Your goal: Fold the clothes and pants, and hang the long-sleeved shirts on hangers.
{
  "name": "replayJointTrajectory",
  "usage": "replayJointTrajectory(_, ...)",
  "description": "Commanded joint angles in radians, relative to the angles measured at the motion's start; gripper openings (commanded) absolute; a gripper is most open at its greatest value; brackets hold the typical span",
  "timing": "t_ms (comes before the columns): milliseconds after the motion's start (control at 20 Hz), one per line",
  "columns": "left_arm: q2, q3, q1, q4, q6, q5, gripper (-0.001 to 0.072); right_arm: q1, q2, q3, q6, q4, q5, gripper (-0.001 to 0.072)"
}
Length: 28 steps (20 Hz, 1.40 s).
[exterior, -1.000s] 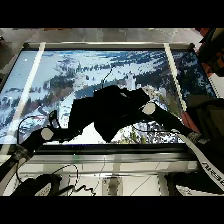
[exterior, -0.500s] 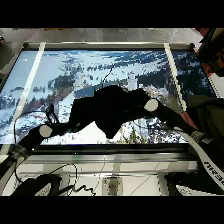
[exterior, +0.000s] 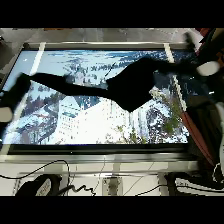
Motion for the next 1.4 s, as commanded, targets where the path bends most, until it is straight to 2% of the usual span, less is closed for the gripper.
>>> replayJointTrajectory(0,-0.011,0.114,0.186,0.0,0.0,0.037,0.0007,-0.2,0.001,0.174,0.093,-0.041,-0.042,0.0018)
replayJointTrajectory(150,-0.047,0.187,0.296,0.005,0.001,0.031,0.0007,-0.299,0.001,0.295,0.148,-0.192,-0.002,0.0018)
replayJointTrajectory(250,-0.051,0.189,0.361,0.04,0.002,-0.048,0.0008,-0.359,0.001,0.322,0.186,-0.304,0.105,0.0018)
replayJointTrajectory(450,-0.066,0.183,0.418,0.428,0.001,-0.383,0.001,-0.408,0.002,0.272,0.177,-0.446,0.426,0.0017)
replayJointTrajectory(550,-0.08,0.138,0.418,0.554,0.007,-0.452,0.0009,-0.408,0.036,0.154,0.179,-0.448,0.457,0.0017)
replayJointTrajectory(750,-0.094,-0.013,0.418,0.555,0.108,-0.459,0.0009,-0.402,0.242,-0.233,0.127,-0.471,0.488,0.0017)
replayJointTrajectory(1000,-0.094,-0.135,0.419,0.656,0.107,-0.481,0.0009,-0.402,0.57,-0.714,0.099,-0.497,0.588,0.0018)
replayJointTrajectory(1200,-0.099,-0.135,0.418,0.873,0.107,-0.522,0.0011,-0.402,0.713,-0.875,0.099,-0.544,0.672,0.0018)
replayJointTrajectory(1350,-0.101,-0.134,0.418,0.929,0.11,-0.539,0.001,-0.402,0.711,-0.88,0.099,-0.564,0.742,0.0019)
